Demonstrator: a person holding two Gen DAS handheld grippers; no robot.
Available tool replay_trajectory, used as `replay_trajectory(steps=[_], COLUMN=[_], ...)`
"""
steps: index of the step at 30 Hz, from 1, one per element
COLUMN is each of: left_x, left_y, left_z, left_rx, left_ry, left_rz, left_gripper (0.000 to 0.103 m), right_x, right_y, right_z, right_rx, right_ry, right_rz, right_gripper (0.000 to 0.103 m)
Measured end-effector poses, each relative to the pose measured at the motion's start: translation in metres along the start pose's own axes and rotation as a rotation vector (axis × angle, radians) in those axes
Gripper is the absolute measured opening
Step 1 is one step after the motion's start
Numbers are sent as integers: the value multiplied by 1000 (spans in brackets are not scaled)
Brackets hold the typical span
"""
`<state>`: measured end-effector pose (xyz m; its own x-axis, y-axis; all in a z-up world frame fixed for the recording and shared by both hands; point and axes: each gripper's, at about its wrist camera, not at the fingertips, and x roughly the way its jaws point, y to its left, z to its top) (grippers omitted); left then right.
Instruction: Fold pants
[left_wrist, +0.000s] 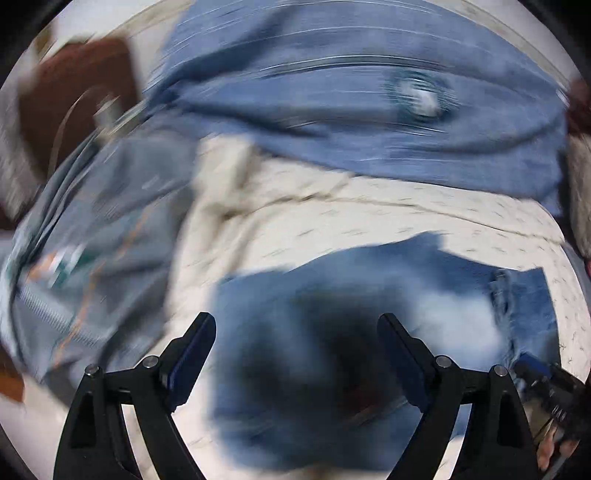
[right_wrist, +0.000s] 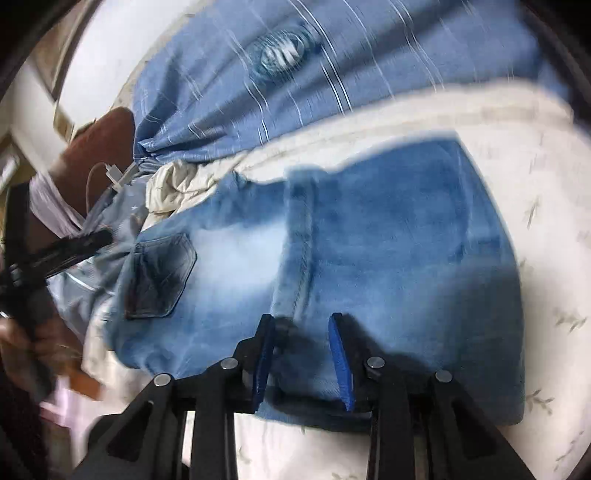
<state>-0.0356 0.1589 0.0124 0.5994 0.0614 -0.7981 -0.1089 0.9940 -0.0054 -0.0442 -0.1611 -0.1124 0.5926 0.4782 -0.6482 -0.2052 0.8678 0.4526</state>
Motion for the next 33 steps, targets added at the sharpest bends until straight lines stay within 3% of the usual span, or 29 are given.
replay_trajectory(steps=[5, 8, 11, 13, 18, 24, 26, 28, 31, 32, 33], left_x=[-2, 0, 10, 24, 50, 54, 50, 51, 54, 59, 65], left_y=[77, 82, 78, 75, 62, 33, 29, 30, 33, 35, 35], left_z=[-44, -65, -76, -78, -78, -73, -73, -73, -71, -71, -71], left_rx=[-211, -273, -324, -358, -374, -272, -246, -226, -244, -251, -266], left_ry=[66, 81, 116, 149, 215, 166, 141, 137, 123, 133, 145], left_rz=[-107, -172, -234, -254, -319, -252, -239, -211, -224, -247, -244], left_gripper=[90, 90, 90, 90, 90, 92, 85, 70, 62, 62, 74], right_x=[-14, -12, -10, -19, -33, -41, -44, -46, -47, -47, -46], right_y=[7, 17, 26, 28, 27, 8, 5, 1, -4, -6, -7], right_z=[0, -4, -7, -10, -7, -1, 0, 1, 2, 2, 2], right_rx=[36, 47, 35, 12, -8, 44, 52, 64, 84, 90, 97], right_ry=[-55, -46, -60, -85, -149, -167, -171, -178, -183, -183, -182], right_rz=[115, 164, 167, 170, 156, 134, 126, 114, 103, 97, 92], right_gripper=[34, 35, 50, 54, 54, 54, 54, 54, 54, 54, 54])
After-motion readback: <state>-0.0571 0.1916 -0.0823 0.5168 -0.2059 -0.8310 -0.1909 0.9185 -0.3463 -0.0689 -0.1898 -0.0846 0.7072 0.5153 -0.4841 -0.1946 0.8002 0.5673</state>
